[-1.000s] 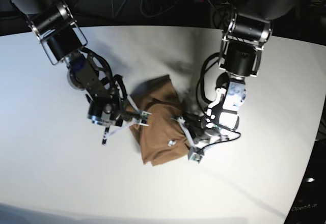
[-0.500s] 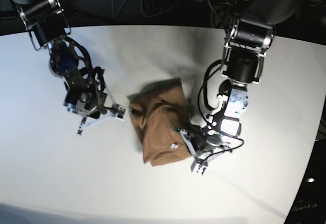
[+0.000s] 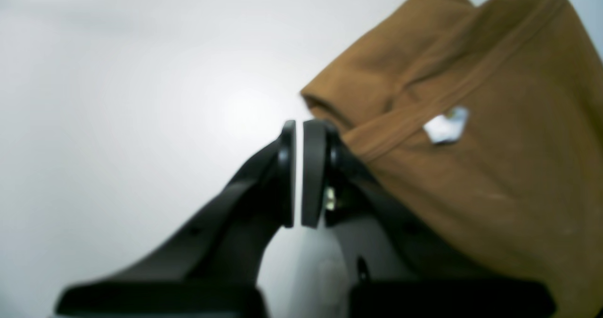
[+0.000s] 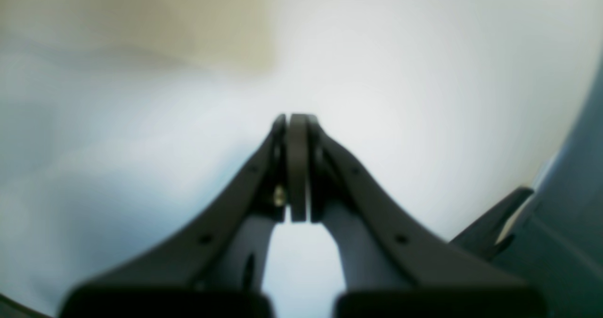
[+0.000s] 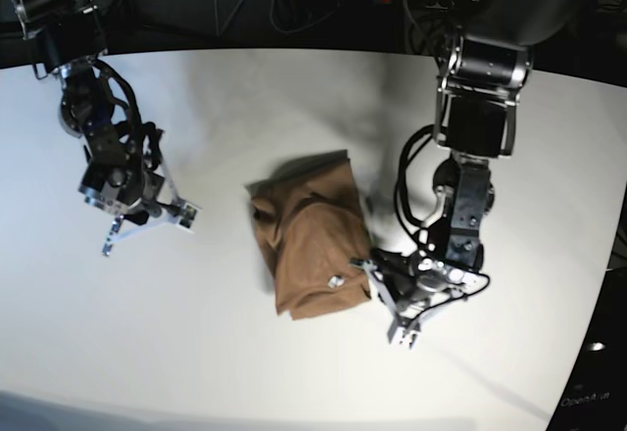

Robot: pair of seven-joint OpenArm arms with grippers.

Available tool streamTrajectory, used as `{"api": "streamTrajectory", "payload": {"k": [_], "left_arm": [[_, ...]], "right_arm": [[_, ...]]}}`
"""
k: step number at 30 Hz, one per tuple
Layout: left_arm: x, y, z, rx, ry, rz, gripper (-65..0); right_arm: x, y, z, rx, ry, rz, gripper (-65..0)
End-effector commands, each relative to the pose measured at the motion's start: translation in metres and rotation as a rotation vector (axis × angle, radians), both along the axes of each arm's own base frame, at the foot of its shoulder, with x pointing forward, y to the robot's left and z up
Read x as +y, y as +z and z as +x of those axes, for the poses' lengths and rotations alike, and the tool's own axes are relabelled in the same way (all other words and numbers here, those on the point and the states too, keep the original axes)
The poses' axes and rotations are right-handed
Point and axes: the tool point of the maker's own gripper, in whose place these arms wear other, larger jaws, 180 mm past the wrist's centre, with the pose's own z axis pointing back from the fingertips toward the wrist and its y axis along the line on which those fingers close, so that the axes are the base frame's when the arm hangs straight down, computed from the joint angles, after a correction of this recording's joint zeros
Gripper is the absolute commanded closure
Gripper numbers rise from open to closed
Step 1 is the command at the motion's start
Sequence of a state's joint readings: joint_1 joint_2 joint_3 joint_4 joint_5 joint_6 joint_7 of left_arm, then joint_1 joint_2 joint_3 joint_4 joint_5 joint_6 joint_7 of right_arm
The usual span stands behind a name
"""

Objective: Fold the T-shirt properly

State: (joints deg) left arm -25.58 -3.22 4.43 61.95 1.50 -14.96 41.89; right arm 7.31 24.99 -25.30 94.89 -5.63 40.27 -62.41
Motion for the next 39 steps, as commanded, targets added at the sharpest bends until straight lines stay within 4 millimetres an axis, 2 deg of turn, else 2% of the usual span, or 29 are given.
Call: {"api": "streamTrajectory", "payload": {"k": [1,3,6,11,14,16,23,26,30,32,35,38,39], "left_arm": [[0.005,0.010,0.007,-0.026,0.016,-0.008,-2.2],[0.018,0.003,0.004,-0.006,0.047,-0.009,-2.2],[0.022,-0.019,0.000,0.045,0.065,-0.020,-2.2],[0.016,-0.035,0.005,0.048,0.069,-0.052,-2.2],[-0.001,-0.041,0.008,0.033,0.059,-0.091,-2.2],[-0.004,-0.037,0.017,0.015,0.060,-0.103,-2.2],[-0.047,-0.041,0.028,0.005,0.028,-0.184,-2.2],[-0.074,-0.038,0.028,-0.024,0.008,-0.233,-2.2],[-0.116,-0.037,0.019,-0.033,-0.095,-0.222,-2.2],[-0.129,-0.035,0.016,-0.038,-0.128,-0.216,-2.2],[-0.126,-0.034,0.017,-0.040,-0.120,-0.218,-2.2],[-0.109,-0.034,0.023,-0.038,-0.064,-0.237,-2.2],[-0.096,-0.036,0.025,-0.037,-0.038,-0.232,-2.2]], "right_arm": [[-0.008,0.013,0.007,-0.041,-0.016,-0.012,0.0],[-0.009,0.014,0.003,-0.046,-0.023,-0.004,0.0],[-0.006,0.016,-0.003,-0.054,-0.012,0.004,0.0],[-0.008,0.021,-0.023,-0.056,0.022,-0.016,0.0],[-0.015,0.025,-0.032,-0.064,0.007,-0.017,0.0],[-0.020,0.027,-0.035,-0.072,-0.011,-0.017,0.0],[-0.042,0.022,-0.053,-0.045,-0.068,-0.032,0.0],[-0.047,0.020,-0.058,-0.036,-0.081,-0.038,0.0],[-0.054,0.019,-0.063,-0.029,-0.102,-0.044,0.0],[-0.055,0.019,-0.063,-0.029,-0.104,-0.044,0.0],[-0.054,0.019,-0.063,-0.029,-0.102,-0.044,0.0],[-0.054,0.019,-0.064,-0.027,-0.102,-0.044,0.0],[-0.054,0.019,-0.064,-0.026,-0.101,-0.044,0.0]]}}
